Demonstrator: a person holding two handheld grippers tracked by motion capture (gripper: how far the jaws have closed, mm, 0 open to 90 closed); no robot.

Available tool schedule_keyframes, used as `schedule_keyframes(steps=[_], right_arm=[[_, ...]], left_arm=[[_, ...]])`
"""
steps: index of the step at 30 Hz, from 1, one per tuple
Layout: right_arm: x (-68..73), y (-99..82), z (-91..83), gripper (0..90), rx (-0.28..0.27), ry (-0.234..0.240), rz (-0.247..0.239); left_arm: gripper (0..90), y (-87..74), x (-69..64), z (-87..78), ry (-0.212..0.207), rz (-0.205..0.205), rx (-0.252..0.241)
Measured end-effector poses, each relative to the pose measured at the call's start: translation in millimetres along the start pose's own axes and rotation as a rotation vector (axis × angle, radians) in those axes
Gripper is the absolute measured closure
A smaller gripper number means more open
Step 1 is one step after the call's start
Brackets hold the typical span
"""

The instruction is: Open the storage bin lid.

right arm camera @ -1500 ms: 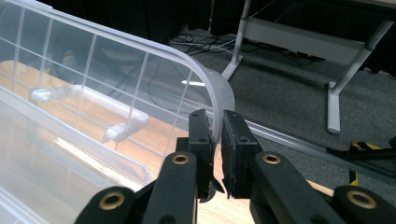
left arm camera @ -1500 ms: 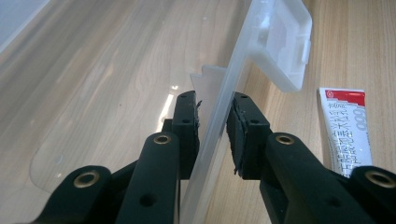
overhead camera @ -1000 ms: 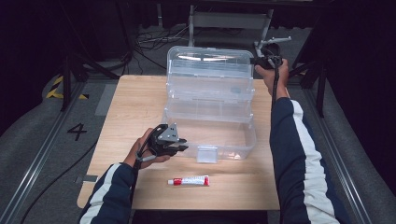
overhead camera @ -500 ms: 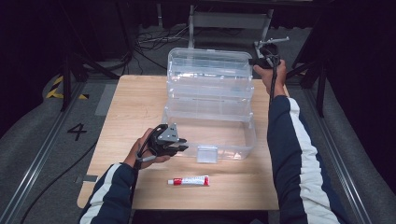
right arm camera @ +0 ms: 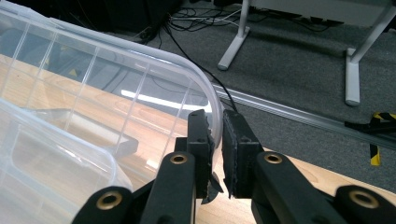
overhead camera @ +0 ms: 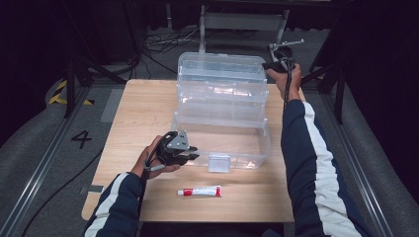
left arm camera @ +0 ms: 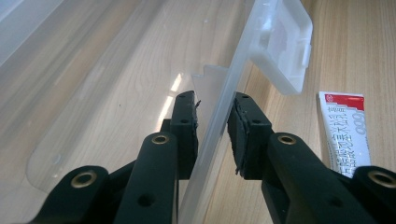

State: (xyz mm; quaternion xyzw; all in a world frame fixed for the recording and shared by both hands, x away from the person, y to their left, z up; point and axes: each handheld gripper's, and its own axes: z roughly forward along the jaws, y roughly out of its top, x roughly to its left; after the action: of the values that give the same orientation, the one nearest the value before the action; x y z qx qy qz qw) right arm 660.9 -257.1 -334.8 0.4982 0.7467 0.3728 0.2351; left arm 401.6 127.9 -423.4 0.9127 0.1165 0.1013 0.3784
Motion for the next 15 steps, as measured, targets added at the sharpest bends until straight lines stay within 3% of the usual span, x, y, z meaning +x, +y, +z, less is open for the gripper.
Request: schedule_keyframes(steps=[15], right_arm=[[-1.8,-3.1,13.2,82.0,0.040,-0.019,-0.004]], left_arm=[[73.1,-0.4,0.3,-0.1,-0.003,0.005,-0.001]])
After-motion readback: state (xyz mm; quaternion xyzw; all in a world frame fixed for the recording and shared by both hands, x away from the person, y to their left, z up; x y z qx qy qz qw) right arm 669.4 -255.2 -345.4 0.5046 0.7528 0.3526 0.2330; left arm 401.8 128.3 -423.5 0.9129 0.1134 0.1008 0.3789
